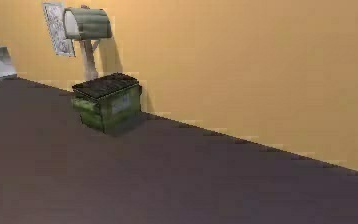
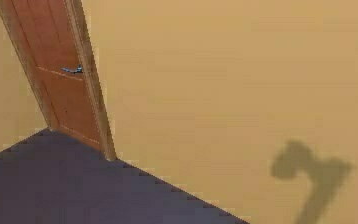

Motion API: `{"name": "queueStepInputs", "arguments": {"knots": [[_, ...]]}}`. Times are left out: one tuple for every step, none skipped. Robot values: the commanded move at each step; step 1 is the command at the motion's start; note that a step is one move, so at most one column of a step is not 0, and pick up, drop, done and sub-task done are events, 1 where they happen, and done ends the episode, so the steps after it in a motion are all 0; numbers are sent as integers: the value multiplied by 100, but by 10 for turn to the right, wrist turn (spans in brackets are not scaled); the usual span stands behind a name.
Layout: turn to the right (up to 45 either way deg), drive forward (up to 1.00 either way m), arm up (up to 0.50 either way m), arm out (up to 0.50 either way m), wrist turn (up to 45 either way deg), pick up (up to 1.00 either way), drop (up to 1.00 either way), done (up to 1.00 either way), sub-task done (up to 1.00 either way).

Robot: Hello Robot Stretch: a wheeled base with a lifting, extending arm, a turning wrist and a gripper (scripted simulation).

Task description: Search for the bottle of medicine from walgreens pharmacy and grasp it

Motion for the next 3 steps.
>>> {"name": "queueStepInputs", "arguments": {"knots": [[-450, 0, 0, 0, 0, 0, 0, 0, 0], [0, 100, 0, 0, 0, 0, 0, 0, 0], [0, 100, 0, 0, 0, 0, 0, 0, 0]]}}
